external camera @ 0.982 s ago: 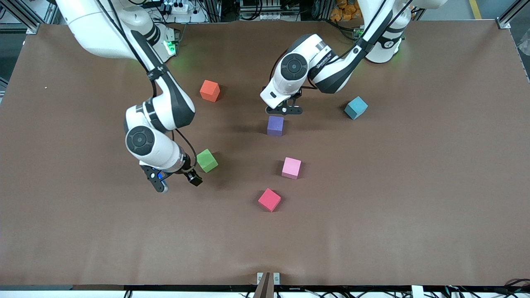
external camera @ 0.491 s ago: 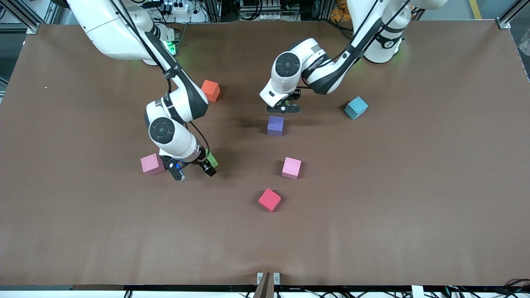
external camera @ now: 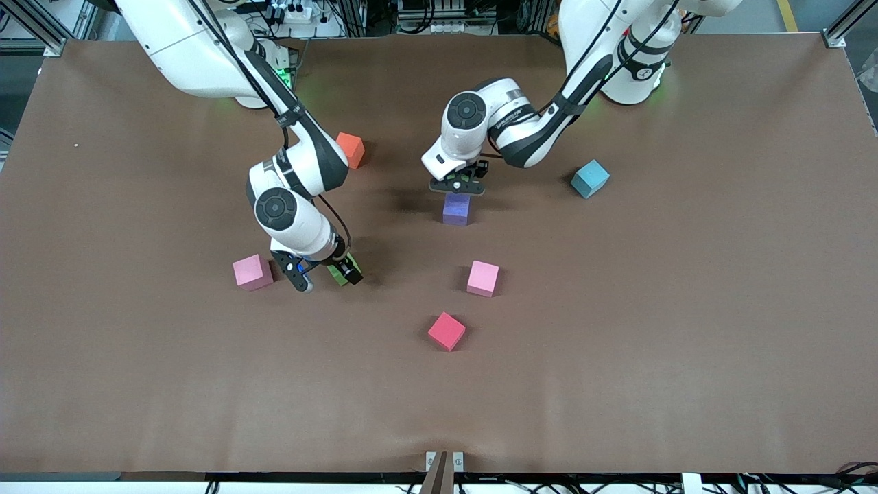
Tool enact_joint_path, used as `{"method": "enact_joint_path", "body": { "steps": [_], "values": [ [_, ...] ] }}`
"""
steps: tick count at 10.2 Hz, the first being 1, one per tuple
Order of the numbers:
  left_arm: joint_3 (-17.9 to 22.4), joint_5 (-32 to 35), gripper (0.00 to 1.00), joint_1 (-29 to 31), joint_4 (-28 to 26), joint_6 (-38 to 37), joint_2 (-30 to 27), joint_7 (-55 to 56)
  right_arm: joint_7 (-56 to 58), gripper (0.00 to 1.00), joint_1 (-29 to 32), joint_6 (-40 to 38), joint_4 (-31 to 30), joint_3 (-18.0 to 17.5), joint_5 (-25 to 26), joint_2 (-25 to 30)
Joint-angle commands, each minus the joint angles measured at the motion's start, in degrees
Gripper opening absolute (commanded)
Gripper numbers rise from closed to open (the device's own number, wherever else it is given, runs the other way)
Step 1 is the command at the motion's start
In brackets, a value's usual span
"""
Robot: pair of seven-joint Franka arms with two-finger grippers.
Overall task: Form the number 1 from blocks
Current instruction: 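Grasp green cube with the right gripper while the left gripper lowers its green, then release green beside purple with the left gripper while the right gripper lifts green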
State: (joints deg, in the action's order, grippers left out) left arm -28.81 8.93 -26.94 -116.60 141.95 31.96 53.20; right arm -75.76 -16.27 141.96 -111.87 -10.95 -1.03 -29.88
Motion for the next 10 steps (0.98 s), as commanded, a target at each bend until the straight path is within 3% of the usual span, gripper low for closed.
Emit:
{"method": "enact_joint_path", "body": {
  "steps": [1, 10],
  "values": [
    [-0.2, 2.32, 0.0, 0.4, 2.17, 0.35, 1.7, 1.56, -0.53, 1.0, 0.8, 1.04, -3.0, -0.74, 0.59, 2.45],
    [0.16, 2.76, 0.0, 2.42, 2.08, -2.99, 1.96, 1.21, -0.26, 1.0, 1.24, -1.07, -2.47, -0.74, 4.18, 3.16]
  ]
}}
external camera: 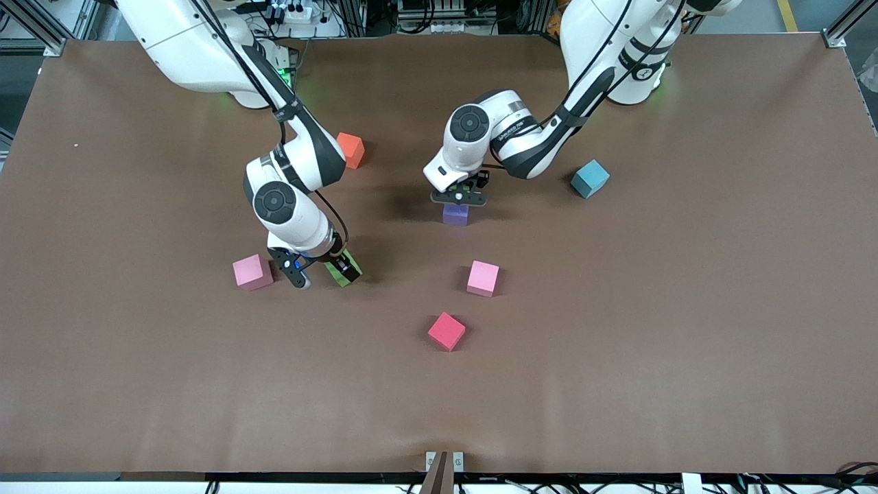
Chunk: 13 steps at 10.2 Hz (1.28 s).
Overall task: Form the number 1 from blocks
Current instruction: 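Release green beside purple with the left gripper while the right gripper lifts green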
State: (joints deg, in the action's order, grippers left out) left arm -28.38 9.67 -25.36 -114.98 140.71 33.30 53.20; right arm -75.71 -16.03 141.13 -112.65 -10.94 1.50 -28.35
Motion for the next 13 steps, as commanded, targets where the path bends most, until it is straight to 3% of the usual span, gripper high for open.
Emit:
{"method": "enact_joint_path", "body": {
  "steps": [1, 3, 4, 5, 6, 7, 8, 10, 12, 13],
  "values": [
    [-0.28, 2.02, 0.0, 1.02, 0.54, -1.75, 0.89, 0.94, -0.32, 1.0, 0.91, -0.16, -1.7, -0.75, 2.19, 1.37],
    [-0.28, 1.93, 0.0, 1.28, 1.5, -1.75, 1.06, 1.12, -0.32, 1.0, 0.91, 0.28, -1.7, -0.74, 3.5, 0.4],
    [-0.28, 1.93, 0.99, 1.2, 1.95, -1.75, 1.41, 1.38, -0.32, 1.0, 1.0, 0.28, -1.7, -0.75, 4.38, -0.04],
    [-0.28, 1.93, 1.0, 1.11, 2.99, -1.75, 1.5, 1.82, -0.32, 1.0, 0.91, 0.37, -1.7, -0.75, 5.0, -0.39],
    [-0.28, 1.85, 1.0, 1.02, 4.14, -1.84, 1.59, 2.0, -0.49, 0.5, 0.91, 0.81, -1.7, -0.75, 6.57, -0.65],
    [-0.36, 1.15, 1.0, 1.02, 5.1, -1.84, 1.51, 2.08, -0.67, 0.15, 0.91, 2.38, -1.79, -0.75, 6.59, -1.0],
    [-0.45, 1.06, 1.0, 1.19, 6.16, -2.36, 0.81, 4.17, -0.67, 0.0, 0.74, 3.52, -1.96, -0.75, 6.68, -1.35],
    [-0.89, 1.05, 1.0, 3.29, 9.49, -9.53, -3.92, 6.47, -0.41, 0.0, 0.12, 3.36, -1.79, -1.18, 8.94, -1.36],
    [-1.67, 1.06, 1.0, 10.82, 10.04, -14.49, -10.6, 5.69, -0.23, 0.0, -0.49, 1.87, -1.26, -6.7, 10.1, -0.4],
    [-1.86, 1.05, 1.0, 14.43, 9.95, -16.41, -11.84, 5.6, -0.23, 0.0, -2.5, -2.4, 0.65, -9.59, 10.1, 0.13]
  ]
}}
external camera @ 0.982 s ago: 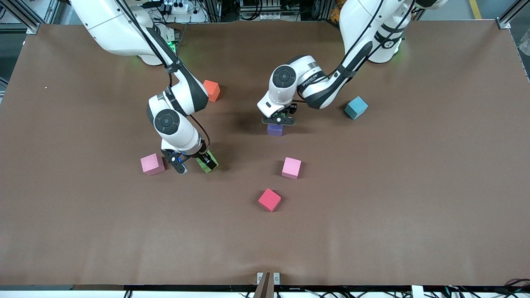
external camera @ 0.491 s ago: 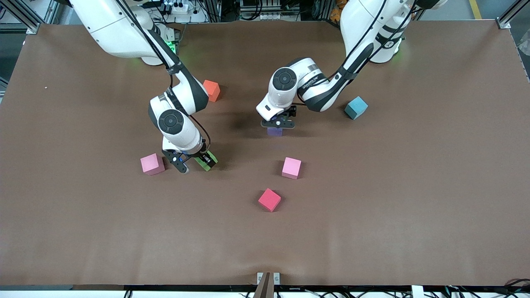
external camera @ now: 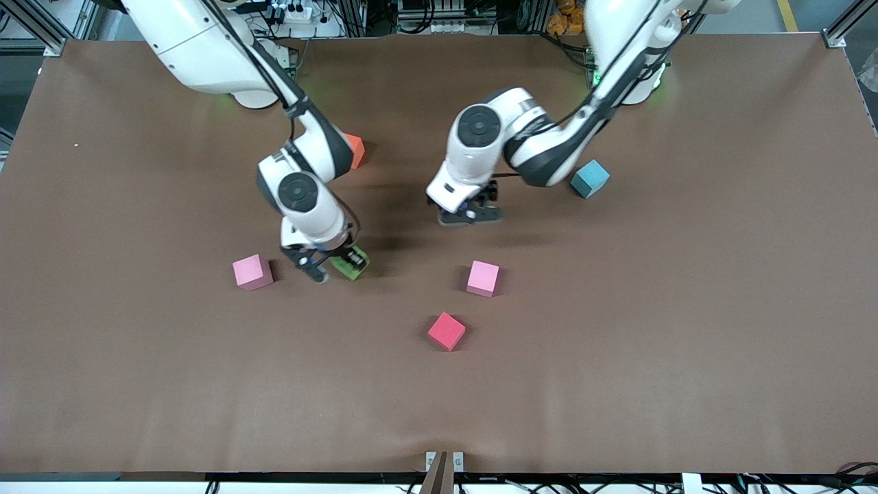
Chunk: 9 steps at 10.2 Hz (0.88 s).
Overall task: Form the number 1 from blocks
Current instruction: 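Line green after green with the right gripper while the left gripper grasps cyan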
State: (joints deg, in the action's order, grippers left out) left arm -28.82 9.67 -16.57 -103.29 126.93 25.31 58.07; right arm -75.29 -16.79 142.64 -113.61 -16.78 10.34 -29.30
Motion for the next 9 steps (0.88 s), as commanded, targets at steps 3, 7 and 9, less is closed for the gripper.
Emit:
{"method": "enact_joint_path", "body": {
  "steps": [3, 7, 9],
  "values": [
    [-1.06, 1.05, 1.0, 14.95, -1.91, -7.38, -5.36, -3.9, -0.74, 0.0, -5.0, -15.27, 8.39, -13.32, 2.4, 1.0],
    [-1.07, -2.81, 1.0, 24.99, -4.2, -19.41, -6.67, -15.16, -1.61, 0.0, -14.83, -22.05, 11.56, -16.79, 1.79, 1.18],
    [-0.37, -6.49, 1.0, 27.37, -8.22, -21.2, -10.26, -17.73, -1.53, 0.0, -18.61, -20.83, 11.65, -16.88, 1.96, 0.48]
  ]
}}
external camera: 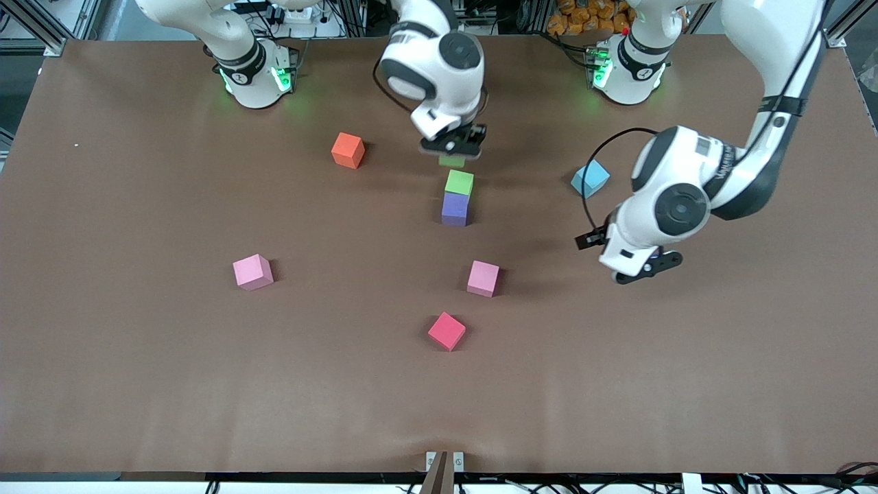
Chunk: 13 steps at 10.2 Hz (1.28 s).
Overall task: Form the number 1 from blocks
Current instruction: 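Line green after green with the right gripper while the left gripper grasps cyan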
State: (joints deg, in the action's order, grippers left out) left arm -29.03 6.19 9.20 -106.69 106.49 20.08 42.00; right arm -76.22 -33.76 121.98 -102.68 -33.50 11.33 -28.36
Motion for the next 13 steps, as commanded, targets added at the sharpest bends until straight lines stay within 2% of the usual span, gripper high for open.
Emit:
{"method": "enact_joint_path", "body": {
  "steps": [1, 2, 4, 6, 8, 11, 13],
  "values": [
    [0.54, -4.24, 1.0, 2.65, -7.01, -0.49, -6.27, -2.26, -0.77, 0.0, -2.35, 1.92, 0.46, -0.16, 0.97, -1.17],
    [1.68, -6.08, 1.0, 3.36, -10.17, 1.69, -8.28, -2.88, -0.77, 0.0, -2.71, 2.47, 0.28, -0.16, 0.97, -1.87],
    [1.87, -6.37, 1.0, 3.28, -21.83, 12.55, -13.9, -3.06, -0.95, 0.0, -1.75, 4.56, 0.11, -0.07, 0.88, -3.89],
    [2.04, -10.64, 1.0, 3.37, -25.47, 14.71, -14.01, -2.97, -1.65, 0.0, -1.22, 7.55, 0.11, 0.45, 0.62, -5.65],
    [1.87, -12.77, 1.0, 3.28, -32.84, 22.14, -15.33, -2.97, -1.83, 0.0, -1.3, 8.8, 0.02, 0.89, 0.71, -7.23],
    [1.69, -13.13, 1.0, 2.93, -37.7, 24.38, -16.47, -3.06, -2.0, 0.0, -1.13, 9.93, 0.02, 1.86, 1.23, -8.82],
    [1.52, -14.36, 1.0, 2.84, -39.11, 24.56, -16.74, -3.06, -1.92, 0.0, -1.13, 11.69, 0.11, 3.09, 1.58, -9.43]
  ]
}}
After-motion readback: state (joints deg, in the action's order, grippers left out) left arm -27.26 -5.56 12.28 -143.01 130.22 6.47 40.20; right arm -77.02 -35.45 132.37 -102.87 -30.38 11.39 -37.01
